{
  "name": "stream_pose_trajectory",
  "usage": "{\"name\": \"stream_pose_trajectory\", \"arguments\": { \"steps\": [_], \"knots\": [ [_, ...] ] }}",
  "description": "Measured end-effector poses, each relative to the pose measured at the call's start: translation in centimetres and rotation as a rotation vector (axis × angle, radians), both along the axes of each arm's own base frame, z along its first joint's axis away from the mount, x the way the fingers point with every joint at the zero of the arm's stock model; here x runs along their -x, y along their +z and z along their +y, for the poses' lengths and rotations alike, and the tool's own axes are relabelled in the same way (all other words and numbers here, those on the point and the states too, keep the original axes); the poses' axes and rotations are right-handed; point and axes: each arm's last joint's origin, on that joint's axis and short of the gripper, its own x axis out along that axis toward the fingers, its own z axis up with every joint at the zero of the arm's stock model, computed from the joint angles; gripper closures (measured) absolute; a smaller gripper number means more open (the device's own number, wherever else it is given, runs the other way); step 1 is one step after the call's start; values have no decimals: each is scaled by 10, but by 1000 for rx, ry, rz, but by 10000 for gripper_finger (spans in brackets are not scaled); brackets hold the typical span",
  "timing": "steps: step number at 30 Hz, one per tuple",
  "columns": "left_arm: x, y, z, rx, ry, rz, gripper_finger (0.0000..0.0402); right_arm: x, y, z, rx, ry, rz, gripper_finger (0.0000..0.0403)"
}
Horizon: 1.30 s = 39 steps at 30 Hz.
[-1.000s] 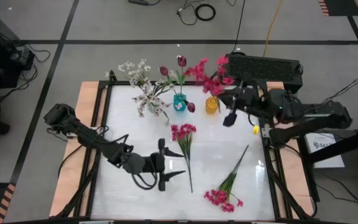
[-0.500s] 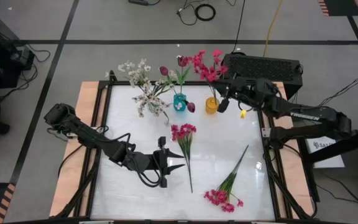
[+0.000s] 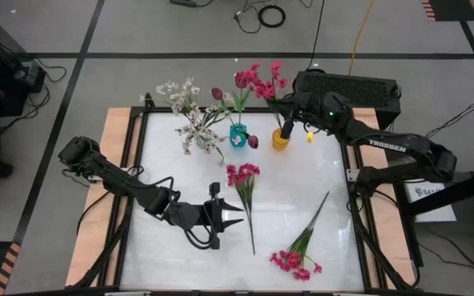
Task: Sort flowers into vase by color
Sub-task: Put the left pink flower into the yellow vase
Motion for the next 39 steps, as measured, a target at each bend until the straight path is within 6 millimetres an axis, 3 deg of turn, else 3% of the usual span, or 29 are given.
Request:
{"name": "stream_pose_trajectory", "arguments": {
  "steps": [8, 26, 39],
  "knots": [
    [0, 0, 0, 0, 0, 0, 275, -3, -6, -13, -12, 28, -8, 400],
    [1, -2, 0, -13, 0, 24, 275, 4, -25, -18, -26, 23, -22, 399],
    [1, -2, 0, -18, -2, 23, 275, 1, -38, -33, -11, 55, 17, 399]
  ]
}}
